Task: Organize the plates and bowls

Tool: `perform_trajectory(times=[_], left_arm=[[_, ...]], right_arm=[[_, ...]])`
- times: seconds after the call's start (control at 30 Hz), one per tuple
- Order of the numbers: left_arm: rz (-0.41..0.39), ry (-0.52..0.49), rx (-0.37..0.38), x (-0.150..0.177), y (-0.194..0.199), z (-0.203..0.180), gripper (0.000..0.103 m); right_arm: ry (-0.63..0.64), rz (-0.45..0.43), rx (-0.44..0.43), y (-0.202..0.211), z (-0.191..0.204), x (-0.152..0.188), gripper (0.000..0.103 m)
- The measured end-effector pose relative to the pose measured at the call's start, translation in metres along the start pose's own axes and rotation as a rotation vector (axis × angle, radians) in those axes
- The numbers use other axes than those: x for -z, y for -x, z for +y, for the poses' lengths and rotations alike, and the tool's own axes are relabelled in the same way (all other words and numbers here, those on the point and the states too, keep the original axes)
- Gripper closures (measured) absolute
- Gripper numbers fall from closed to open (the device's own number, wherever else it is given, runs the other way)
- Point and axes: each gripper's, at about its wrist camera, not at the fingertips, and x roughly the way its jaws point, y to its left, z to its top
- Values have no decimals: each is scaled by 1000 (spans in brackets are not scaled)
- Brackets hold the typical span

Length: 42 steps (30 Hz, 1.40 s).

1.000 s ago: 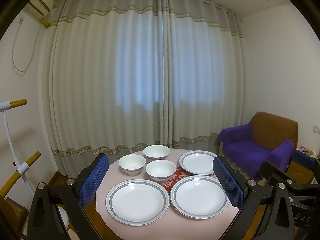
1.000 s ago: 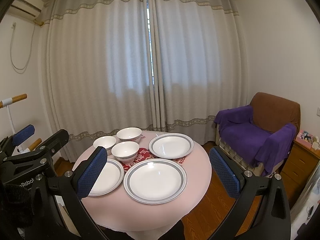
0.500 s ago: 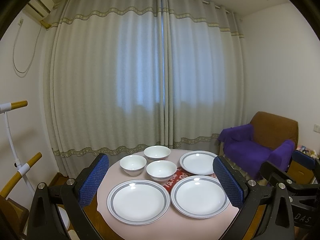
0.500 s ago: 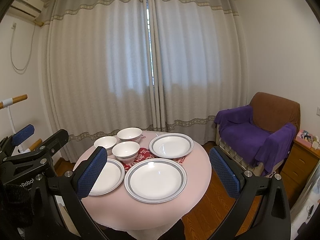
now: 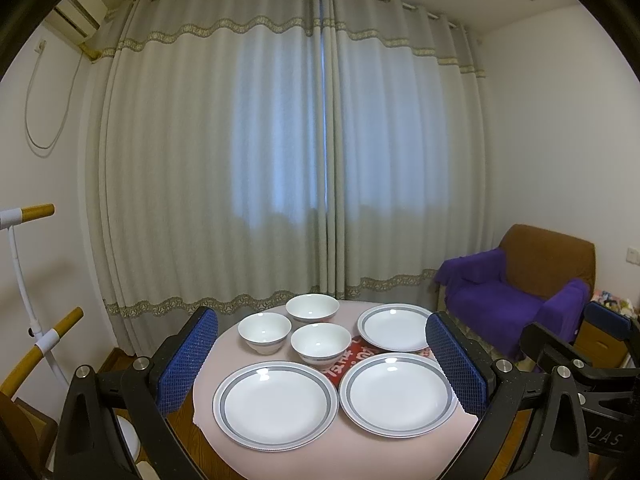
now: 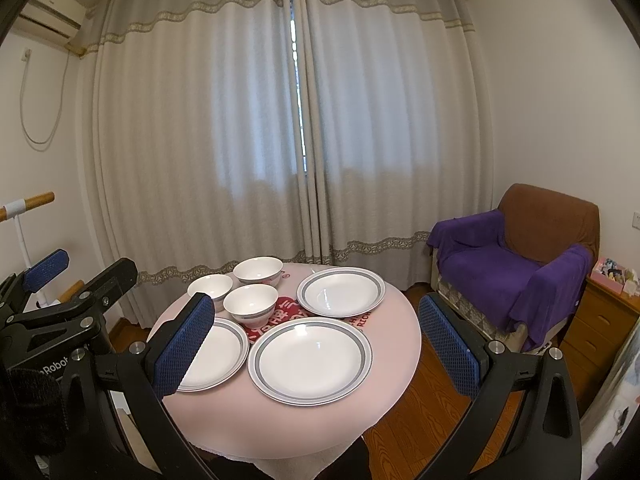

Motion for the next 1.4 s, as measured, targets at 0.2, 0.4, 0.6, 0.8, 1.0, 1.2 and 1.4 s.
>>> perform_trajectory(times=[0.2, 0.4, 0.6, 0.8, 1.0, 1.2, 1.4], left_arm=[[-1, 0, -1, 0, -1, 0, 1], [-1, 0, -1, 2, 0, 0, 1], [-1, -1, -1, 3, 0, -1, 1], [5, -6, -5, 3, -2, -1, 1], [17, -9, -8, 3, -6, -1, 1], [35, -14, -7, 5, -15, -1, 1], [87, -35, 0, 11, -34, 0, 1]], right_arm=[[-1, -1, 0, 0, 0, 1, 0], [-1, -2, 1, 0, 0, 1, 0], [0, -2, 1, 0, -1, 2, 0], [-4, 7, -1, -2, -2, 3, 0], [-7, 19, -4, -5, -3, 3, 0], [-11, 36, -4, -12, -4, 3, 0], [-19, 68, -2, -28, -8, 8, 0]])
